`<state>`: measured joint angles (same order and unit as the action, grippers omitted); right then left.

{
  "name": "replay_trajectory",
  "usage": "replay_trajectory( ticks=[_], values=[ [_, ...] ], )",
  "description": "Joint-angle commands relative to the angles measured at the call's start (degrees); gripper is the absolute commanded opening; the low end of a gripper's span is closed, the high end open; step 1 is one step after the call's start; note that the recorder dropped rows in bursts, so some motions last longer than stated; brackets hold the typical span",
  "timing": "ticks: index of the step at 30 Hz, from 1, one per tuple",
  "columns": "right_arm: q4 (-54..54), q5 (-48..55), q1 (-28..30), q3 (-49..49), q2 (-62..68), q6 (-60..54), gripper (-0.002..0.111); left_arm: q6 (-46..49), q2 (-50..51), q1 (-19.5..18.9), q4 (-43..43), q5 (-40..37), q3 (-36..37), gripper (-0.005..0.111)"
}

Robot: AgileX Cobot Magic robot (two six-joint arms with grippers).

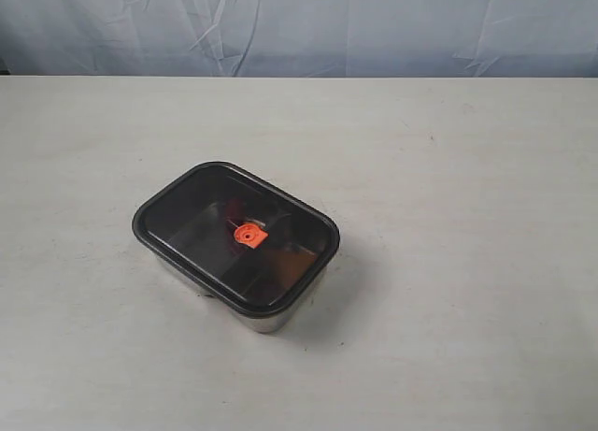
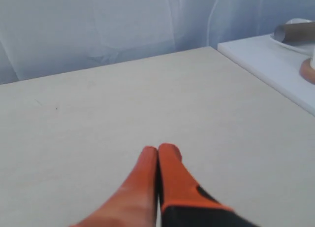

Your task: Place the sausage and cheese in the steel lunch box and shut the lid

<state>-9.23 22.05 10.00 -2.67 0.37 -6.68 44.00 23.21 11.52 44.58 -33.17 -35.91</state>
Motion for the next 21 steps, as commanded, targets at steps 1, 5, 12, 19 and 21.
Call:
replay_trajectory(
  ticks=[1, 5, 12, 19, 21],
  values=[
    [4.78, 0.64, 0.85, 1.88, -0.37, 5.6, -0.001, -0.22, -0.45, 0.02, 0.27, -0.09, 0.22, 0.0],
    [5.07, -0.34, 0.85, 2.67, -0.37, 6.68, -0.001, -0.22, -0.45, 0.02, 0.12, -0.22, 0.22, 0.0],
    [4.23, -1.16, 0.85, 2.67, -0.37, 6.68, -0.001, -0.22, -0.45, 0.02, 0.12, -0.22, 0.22, 0.0],
    [3.99, -1.16, 0.85, 2.67, -0.37, 6.68, -0.001, -0.22, -0.45, 0.02, 0.12, -0.22, 0.22, 0.0],
    [3.99, -1.16, 0.85, 2.67, -0.37, 6.68, -0.001, -0.22, -0.45, 0.02, 0.12, -0.22, 0.22, 0.0]
  ],
)
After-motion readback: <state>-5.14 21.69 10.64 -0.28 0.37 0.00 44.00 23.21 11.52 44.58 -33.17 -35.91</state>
